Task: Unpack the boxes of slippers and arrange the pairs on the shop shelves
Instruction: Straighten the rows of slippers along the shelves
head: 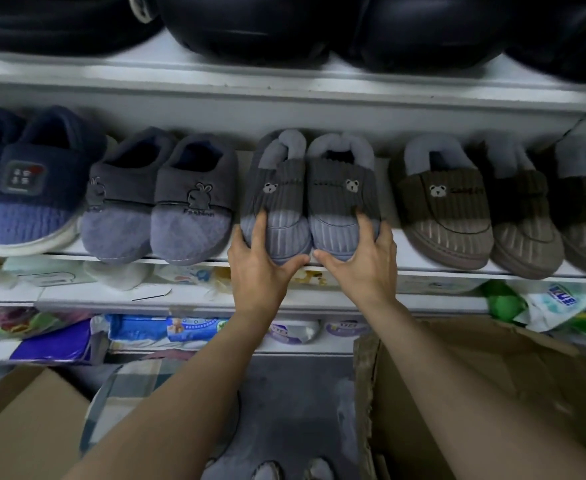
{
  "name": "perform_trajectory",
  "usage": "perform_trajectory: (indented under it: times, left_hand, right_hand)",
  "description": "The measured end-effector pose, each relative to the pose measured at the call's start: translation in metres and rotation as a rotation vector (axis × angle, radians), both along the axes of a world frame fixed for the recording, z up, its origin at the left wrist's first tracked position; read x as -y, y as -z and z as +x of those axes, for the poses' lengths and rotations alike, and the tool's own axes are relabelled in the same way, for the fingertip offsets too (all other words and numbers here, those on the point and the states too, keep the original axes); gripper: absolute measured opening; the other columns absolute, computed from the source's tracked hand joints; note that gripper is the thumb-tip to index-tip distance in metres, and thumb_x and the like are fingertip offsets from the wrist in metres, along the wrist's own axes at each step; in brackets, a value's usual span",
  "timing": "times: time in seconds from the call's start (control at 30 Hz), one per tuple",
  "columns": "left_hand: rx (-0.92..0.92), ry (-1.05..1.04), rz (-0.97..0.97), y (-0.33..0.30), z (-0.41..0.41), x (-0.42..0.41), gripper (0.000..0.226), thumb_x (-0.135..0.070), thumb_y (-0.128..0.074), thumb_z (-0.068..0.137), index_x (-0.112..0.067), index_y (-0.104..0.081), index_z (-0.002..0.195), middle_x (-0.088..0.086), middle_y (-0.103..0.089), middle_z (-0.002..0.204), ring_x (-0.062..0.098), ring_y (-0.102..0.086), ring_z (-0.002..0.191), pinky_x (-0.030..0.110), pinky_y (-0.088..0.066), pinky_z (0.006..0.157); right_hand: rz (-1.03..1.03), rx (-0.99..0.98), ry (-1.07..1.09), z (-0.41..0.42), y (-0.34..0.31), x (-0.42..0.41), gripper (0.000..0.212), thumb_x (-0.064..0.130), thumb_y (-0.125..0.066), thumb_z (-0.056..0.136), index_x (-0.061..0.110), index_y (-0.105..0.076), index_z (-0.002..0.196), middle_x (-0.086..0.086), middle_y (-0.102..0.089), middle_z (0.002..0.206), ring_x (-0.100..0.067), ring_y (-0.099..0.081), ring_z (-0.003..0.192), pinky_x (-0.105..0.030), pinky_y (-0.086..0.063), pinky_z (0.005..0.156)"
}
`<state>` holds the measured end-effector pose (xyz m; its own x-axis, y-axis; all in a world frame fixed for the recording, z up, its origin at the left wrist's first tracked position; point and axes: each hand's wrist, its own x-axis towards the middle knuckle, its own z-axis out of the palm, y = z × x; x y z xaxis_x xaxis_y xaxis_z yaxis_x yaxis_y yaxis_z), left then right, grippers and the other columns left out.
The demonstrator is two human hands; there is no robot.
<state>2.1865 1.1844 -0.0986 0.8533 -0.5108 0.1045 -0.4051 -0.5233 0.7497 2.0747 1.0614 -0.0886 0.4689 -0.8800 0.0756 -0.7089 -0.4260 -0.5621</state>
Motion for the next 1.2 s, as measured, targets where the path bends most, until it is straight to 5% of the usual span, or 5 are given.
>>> perform_trajectory:
  times: [0.33,0.73,1.2]
  left_hand:
    - [0.067,0.013,0.053,-0.011,-0.004,0.004,0.103,-0.056,-0.080,0.073,-0.019,-0.029,0.155,0.028,-0.017,0.159,0.042,-0.019,0.146,0.048,-0.021,0.118]
    - [0.140,0.195,-0.031,-0.066,-0.115,0.104,0.094,-0.057,-0.072,0.080,-0.017,-0.030,0.154,0.018,-0.028,0.156,0.033,-0.022,0.145,0.044,-0.027,0.116]
    - [-0.060,0.035,0.164,-0.016,-0.222,0.202,0.106,-0.052,-0.080,0.076,-0.035,-0.014,0.157,0.022,-0.006,0.162,0.041,-0.015,0.147,0.050,-0.024,0.119]
  right_hand:
    - [0.056,-0.004,-0.028,-0.007,-0.009,0.001,0.097,0.067,-0.071,0.077,0.029,-0.026,0.154,-0.013,-0.017,0.163,-0.035,-0.026,0.147,-0.044,-0.036,0.112]
    - [-0.046,0.020,0.034,-0.124,-0.055,0.081,0.073,0.051,-0.061,0.094,0.021,-0.032,0.155,-0.008,-0.019,0.165,-0.030,-0.024,0.150,-0.046,-0.035,0.114]
    - [0.137,-0.092,-0.016,-0.232,-0.015,0.201,0.108,0.059,-0.075,0.079,0.026,-0.012,0.159,-0.014,-0.009,0.166,-0.039,-0.019,0.150,-0.048,-0.030,0.117]
